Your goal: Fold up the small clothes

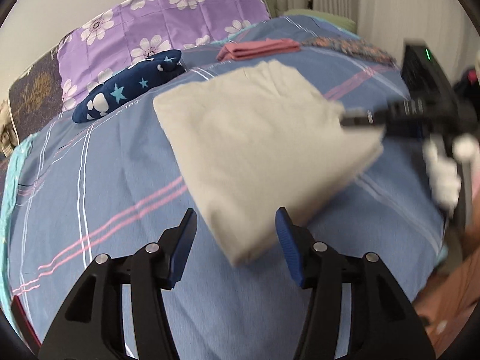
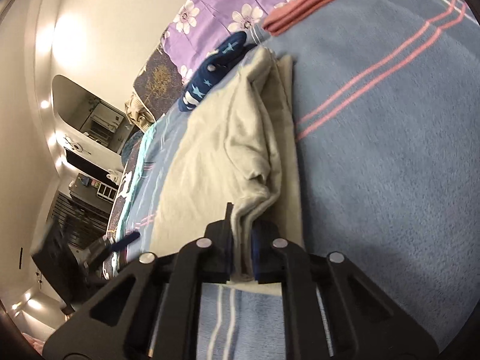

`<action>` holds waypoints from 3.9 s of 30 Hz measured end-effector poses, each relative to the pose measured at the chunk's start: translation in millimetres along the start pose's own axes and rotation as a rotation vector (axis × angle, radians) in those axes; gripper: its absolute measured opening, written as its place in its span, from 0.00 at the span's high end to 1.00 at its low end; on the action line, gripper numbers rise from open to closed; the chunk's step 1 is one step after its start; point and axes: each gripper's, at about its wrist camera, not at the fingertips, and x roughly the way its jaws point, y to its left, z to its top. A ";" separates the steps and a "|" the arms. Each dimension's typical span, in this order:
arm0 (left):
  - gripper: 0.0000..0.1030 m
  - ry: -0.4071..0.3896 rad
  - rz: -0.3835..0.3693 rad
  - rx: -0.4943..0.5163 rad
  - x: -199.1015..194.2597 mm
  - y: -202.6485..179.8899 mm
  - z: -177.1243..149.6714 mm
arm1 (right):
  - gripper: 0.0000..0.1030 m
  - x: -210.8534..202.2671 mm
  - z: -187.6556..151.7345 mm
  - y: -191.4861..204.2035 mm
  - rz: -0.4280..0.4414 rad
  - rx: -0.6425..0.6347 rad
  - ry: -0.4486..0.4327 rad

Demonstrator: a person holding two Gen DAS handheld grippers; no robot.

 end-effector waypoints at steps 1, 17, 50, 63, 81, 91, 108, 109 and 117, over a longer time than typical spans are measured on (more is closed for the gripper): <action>0.47 0.007 0.006 0.005 0.6 -1.3 -4.7 | 0.93 -4.5 2.6 3.5 0.018 -0.001 -0.015; 0.88 0.053 0.046 -0.082 0.1 5.7 -20.6 | 0.87 -27.9 -4.3 2.0 -0.226 -0.066 -0.054; 0.83 0.002 -0.119 -0.190 42.7 6.6 -3.1 | 0.80 39.0 -23.0 57.3 -0.419 -0.444 0.034; 0.83 -0.072 -0.066 -0.205 30.5 20.2 12.5 | 0.81 31.1 -20.1 54.8 -0.429 -0.421 0.050; 0.55 -0.051 -0.067 -0.139 50.3 5.4 10.5 | 0.60 56.9 12.4 51.1 -0.486 -0.470 0.012; 0.52 -0.052 -0.075 -0.141 44.9 5.5 14.9 | 0.49 39.1 25.4 47.7 -0.457 -0.385 -0.012; 0.48 -0.044 -0.146 -0.328 65.3 81.6 36.6 | 0.32 42.5 55.2 17.1 -0.375 -0.282 0.083; 0.48 -0.038 -0.172 -0.346 70.1 83.2 36.6 | 0.32 43.5 56.6 15.9 -0.365 -0.279 0.092; 0.44 -0.011 -0.309 -0.417 93.3 90.6 36.2 | 0.38 48.3 67.9 6.0 -0.284 -0.266 0.098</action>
